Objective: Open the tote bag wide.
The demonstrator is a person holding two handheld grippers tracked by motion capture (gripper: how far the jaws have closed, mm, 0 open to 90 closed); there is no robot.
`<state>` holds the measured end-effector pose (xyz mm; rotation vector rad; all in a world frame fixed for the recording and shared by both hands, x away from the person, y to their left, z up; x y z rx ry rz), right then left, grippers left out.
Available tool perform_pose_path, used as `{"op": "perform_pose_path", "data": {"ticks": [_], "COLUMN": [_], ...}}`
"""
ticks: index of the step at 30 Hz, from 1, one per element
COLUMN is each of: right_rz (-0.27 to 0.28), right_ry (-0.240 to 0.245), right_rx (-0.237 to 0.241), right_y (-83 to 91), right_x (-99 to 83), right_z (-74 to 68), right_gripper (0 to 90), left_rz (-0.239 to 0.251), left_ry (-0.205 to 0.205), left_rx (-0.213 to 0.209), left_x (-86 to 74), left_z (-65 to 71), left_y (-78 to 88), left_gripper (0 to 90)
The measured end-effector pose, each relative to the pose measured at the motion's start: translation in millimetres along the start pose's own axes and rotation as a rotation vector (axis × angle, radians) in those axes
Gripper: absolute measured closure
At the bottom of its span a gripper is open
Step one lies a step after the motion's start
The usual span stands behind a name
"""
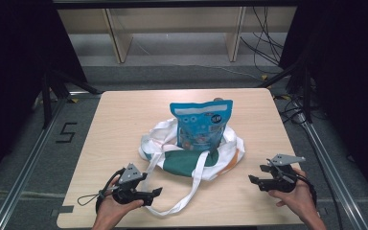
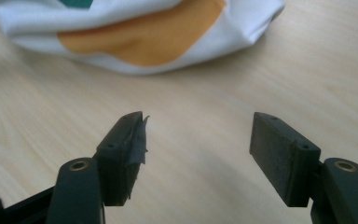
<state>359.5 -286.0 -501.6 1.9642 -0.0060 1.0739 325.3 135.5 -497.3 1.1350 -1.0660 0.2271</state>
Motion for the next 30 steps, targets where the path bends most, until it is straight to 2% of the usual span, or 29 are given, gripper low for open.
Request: {"op": "perform_pose_path", "data": {"ticks": [4,5,6,7,8,9,10,11,12,13,14,15,16,17,18,19,20,21,23,24,25,26,27,28,30], "right_rz": [0.001,-0.005,0.003,0.003,0.009,0.009,0.002,0.002,-0.004,-0.004,0.004,0.004,-0.022,-0.017,-0.021,-0.021,-0.025,-0.025,-0.025,-0.02,-0.019,-0.022,-0.024,-0.026,-0.02], "right_ry": [-0.007,-0.025,0.001,0.001,-0.01,-0.01,-0.02,-0.019,-0.006,-0.006,0.035,0.035,0.06,0.08,0.049,0.049,0.057,0.057,0.049,0.058,0.058,0.05,0.064,0.031,0.025], "right_rx": [0.001,-0.001,-0.019,-0.019,0.003,0.003,-0.007,-0.012,-0.013,-0.013,-0.013,-0.013,-0.013,-0.029,-0.002,-0.002,-0.016,-0.016,-0.003,0.003,0.002,-0.016,-0.013,0.008,-0.009], "right_y": [1.4,3.4,4.3,4.3,7.4,7.4,8.2,9.1,9.4,9.4,7.3,7.3,9.2,7.7,8.7,8.7,8.5,8.5,8.4,7.9,8.0,7.5,8.3,9.2,9.3], "right_x": [-13.3,-16.1,-18.7,-18.7,-24.1,-24.1,-27.4,-30.0,-36.7,-36.7,-40.5,-40.5,-43.4,-45.1,-45.6,-45.6,-47.4,-47.4,-47.9,-47.4,-47.3,-47.8,-47.6,-48.0,-48.3], "right_z": [-5.0,-8.0,-7.4,-7.4,-12.7,-12.7,-15.0,-16.9,-19.7,-19.7,-19.8,-19.8,-20.9,-19.8,-23.1,-23.1,-22.4,-22.4,-24.7,-24.4,-24.4,-23.5,-21.8,-24.3,-23.1], "right_gripper": [35.9,35.8,35.7,35.7,35.7,35.7,35.7,35.5,35.2,35.2,35.2,35.2,34.8,34.7,34.7,34.7,34.7,34.7,34.5,34.4,34.3,34.1,33.9,33.8,33.8], "left_rz": [0.011,0.002,0.006,0.006,0.016,0.016,0.025,0.024,0.017,0.017,0.01,0.01,0.024,0.024,0.017,0.017,0.002,0.016,-0.005,0.01,0.007,0.021,0.021,0.007,0.009], "left_ry": [0.015,0.006,0.006,0.006,-0.001,-0.001,0.018,0.019,0.001,0.001,-0.009,-0.009,0.028,0.028,0.043,0.043,0.01,0.026,0.018,0.038,0.031,0.043,0.043,0.03,0.025], "left_rx": [0.013,0.002,0.011,0.011,0.021,0.021,0.025,0.024,0.033,0.033,0.041,0.041,0.05,0.05,0.037,0.037,0.038,0.04,0.046,0.044,0.05,0.068,0.068,0.074,0.078], "left_x": [-5.3,-7.2,-10.4,-10.4,-12.5,-12.5,-12.6,-13.4,-15.1,-15.1,-17.7,-17.7,-20.2,-20.2,-23.3,-23.3,-25.2,-25.1,-27.5,-27.7,-27.7,-27.9,-27.9,-28.2,-27.9], "left_z": [0.9,0.5,0.7,0.7,-0.1,-0.1,1.0,0.8,-1.0,-1.0,-1.3,-1.3,2.1,2.1,3.8,3.8,1.6,2.7,0.6,0.9,-0.3,-1.2,-1.2,-5.6,-8.5], "left_y": [3.3,4.4,5.0,5.0,5.5,5.5,4.9,4.6,5.7,5.7,6.1,6.1,4.3,4.3,3.8,3.8,4.9,3.8,4.3,2.3,2.3,1.2,1.2,3.1,4.1], "left_gripper": [21.3,21.1,20.9,20.8,20.8,20.8,20.8,20.8,20.8,20.8,20.8,20.8,20.8,20.8,20.7,20.7,20.6,20.6,20.3,20.2,20.1,20.1,20.1,20.1,20.1]}}
Point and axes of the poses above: each handheld gripper's, and its own axes: y roughly backward along the jaws, x roughly out of its top, z roughly to its right, the point moved 4 cm from there along -y, roughly forward along the jaws, and after that the axes turned 11 degrees about x, right-handed, at the moved point
